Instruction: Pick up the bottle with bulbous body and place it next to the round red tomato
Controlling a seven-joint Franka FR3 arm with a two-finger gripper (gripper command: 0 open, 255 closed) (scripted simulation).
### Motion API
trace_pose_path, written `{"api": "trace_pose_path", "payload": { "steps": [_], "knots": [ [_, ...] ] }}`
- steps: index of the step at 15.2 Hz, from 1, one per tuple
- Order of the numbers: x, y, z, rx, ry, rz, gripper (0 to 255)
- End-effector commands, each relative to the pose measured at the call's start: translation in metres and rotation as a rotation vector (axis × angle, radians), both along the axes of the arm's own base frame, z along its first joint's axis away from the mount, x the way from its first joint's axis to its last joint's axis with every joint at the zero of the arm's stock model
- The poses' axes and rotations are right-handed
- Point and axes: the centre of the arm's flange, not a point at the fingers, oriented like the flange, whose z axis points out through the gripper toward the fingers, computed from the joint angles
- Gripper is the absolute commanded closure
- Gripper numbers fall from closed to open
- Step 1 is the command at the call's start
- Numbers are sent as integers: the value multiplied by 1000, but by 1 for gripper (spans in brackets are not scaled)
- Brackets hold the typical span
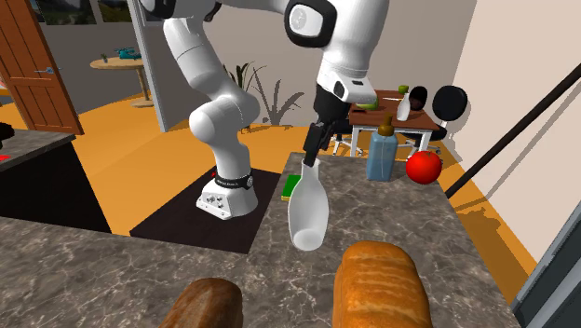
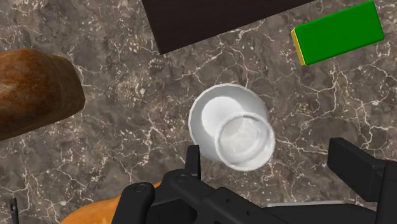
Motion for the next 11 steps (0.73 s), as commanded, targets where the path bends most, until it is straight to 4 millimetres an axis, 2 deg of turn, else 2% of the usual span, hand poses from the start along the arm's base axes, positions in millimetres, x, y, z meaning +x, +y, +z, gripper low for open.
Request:
{"api": "trace_pose_path", "payload": {
  "steps": [1,7,11],
  "knots": [
    [4,-9,-10,-8,1,-4,0],
    [-3,-9,-41,-8,1,-4,0],
    [-4,-9,-44,-8,1,-4,0]
  ]
}}
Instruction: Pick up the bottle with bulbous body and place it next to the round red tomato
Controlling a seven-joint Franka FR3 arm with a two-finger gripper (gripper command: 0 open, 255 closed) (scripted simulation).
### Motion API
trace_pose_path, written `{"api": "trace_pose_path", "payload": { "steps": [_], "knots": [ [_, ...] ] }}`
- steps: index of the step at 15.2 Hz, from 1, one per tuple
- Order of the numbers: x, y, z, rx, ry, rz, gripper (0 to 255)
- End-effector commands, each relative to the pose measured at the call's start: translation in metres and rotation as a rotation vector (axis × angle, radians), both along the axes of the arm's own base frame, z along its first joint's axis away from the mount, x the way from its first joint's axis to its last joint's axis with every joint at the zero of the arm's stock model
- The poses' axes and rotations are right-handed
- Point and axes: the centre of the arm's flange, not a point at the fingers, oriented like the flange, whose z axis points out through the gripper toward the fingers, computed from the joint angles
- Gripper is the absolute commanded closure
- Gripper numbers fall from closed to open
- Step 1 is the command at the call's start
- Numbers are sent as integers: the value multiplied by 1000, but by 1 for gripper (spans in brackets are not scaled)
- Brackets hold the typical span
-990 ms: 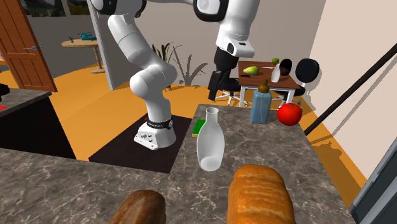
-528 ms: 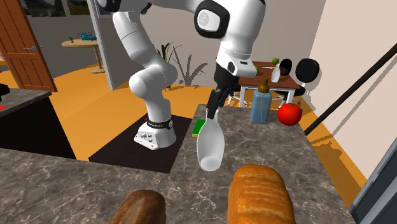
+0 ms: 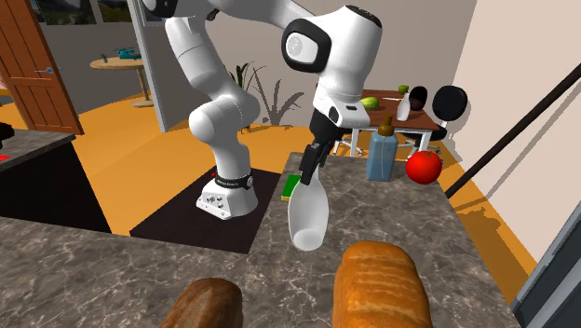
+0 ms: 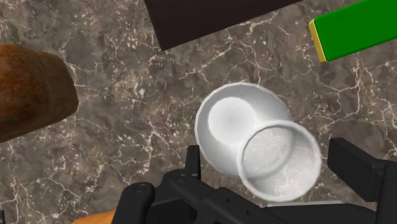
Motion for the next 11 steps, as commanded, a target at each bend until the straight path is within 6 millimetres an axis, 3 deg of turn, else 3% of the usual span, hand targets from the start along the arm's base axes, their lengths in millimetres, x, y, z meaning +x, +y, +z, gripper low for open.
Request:
{"api": "trace_pose_path", "payload": {
  "steps": [1,4,5,11],
  "knots": [
    [0,0,-1,0,0,0,0],
    [0,0,-1,0,0,0,0],
    [0,0,-1,0,0,0,255],
    [0,0,-1,0,0,0,255]
  ]
}}
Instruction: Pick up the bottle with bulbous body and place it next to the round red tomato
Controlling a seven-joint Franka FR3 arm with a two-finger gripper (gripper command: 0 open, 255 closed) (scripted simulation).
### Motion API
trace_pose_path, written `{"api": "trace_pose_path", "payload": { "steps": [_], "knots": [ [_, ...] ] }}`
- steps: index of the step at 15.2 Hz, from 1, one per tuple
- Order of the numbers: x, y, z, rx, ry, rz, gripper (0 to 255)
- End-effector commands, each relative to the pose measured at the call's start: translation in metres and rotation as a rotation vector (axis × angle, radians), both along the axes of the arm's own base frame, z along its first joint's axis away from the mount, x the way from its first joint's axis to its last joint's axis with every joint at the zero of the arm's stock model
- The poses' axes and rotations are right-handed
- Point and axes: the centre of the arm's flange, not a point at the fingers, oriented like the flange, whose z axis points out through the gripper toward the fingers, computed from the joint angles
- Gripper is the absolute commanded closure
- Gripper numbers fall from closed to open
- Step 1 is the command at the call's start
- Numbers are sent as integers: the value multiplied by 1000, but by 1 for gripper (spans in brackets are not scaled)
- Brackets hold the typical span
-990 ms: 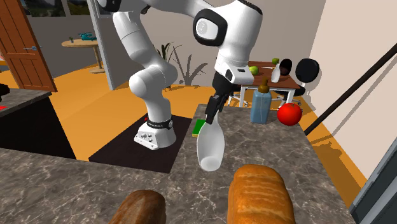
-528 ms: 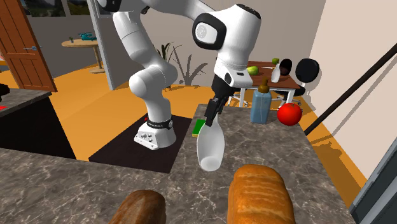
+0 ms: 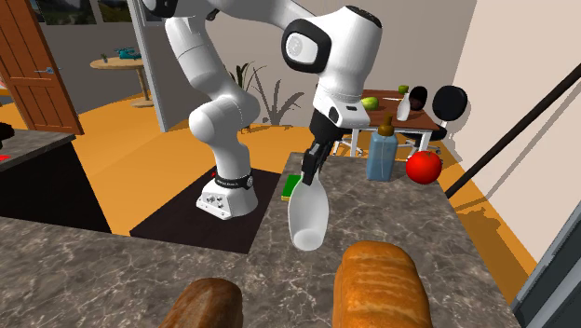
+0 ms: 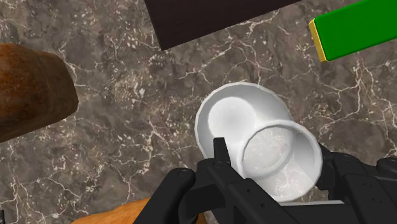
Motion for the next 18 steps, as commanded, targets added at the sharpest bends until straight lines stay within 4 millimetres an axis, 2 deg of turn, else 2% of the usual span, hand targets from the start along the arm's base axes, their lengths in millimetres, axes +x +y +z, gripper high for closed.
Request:
{"api": "trace_pose_path", "payload": {
  "steps": [1,3,18],
  "knots": [
    [0,0,0,0,1,0,255],
    [0,0,0,0,1,0,255],
    [0,0,79,0,1,0,255]
  ]
}}
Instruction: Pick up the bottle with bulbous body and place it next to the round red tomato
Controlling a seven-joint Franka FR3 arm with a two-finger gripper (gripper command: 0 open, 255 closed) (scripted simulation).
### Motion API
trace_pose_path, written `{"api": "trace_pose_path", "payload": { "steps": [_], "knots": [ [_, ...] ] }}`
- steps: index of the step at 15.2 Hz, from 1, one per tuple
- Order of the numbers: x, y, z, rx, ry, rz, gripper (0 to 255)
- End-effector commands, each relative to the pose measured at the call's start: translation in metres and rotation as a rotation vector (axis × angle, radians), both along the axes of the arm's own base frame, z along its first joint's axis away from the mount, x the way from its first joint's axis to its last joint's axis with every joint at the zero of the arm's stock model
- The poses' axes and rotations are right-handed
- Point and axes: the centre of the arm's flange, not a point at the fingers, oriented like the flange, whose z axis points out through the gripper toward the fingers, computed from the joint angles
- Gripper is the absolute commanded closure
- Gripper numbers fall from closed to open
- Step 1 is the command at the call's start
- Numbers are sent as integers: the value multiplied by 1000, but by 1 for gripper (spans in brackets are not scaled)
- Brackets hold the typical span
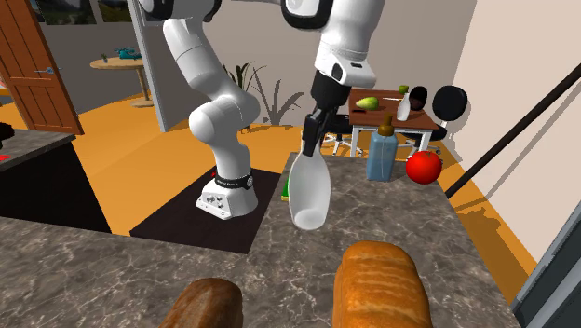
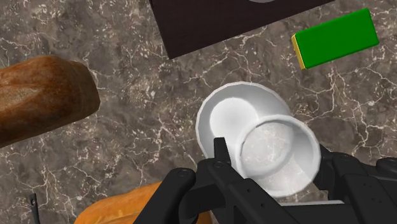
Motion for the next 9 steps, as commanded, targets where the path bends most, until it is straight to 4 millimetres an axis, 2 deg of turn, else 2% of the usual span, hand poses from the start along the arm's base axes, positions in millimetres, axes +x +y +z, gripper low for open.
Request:
{"api": "trace_pose_path", "payload": {
  "steps": [1,9],
  "knots": [
    [0,-1,11,0,0,0,255],
    [0,-1,53,0,0,0,255]
  ]
}}
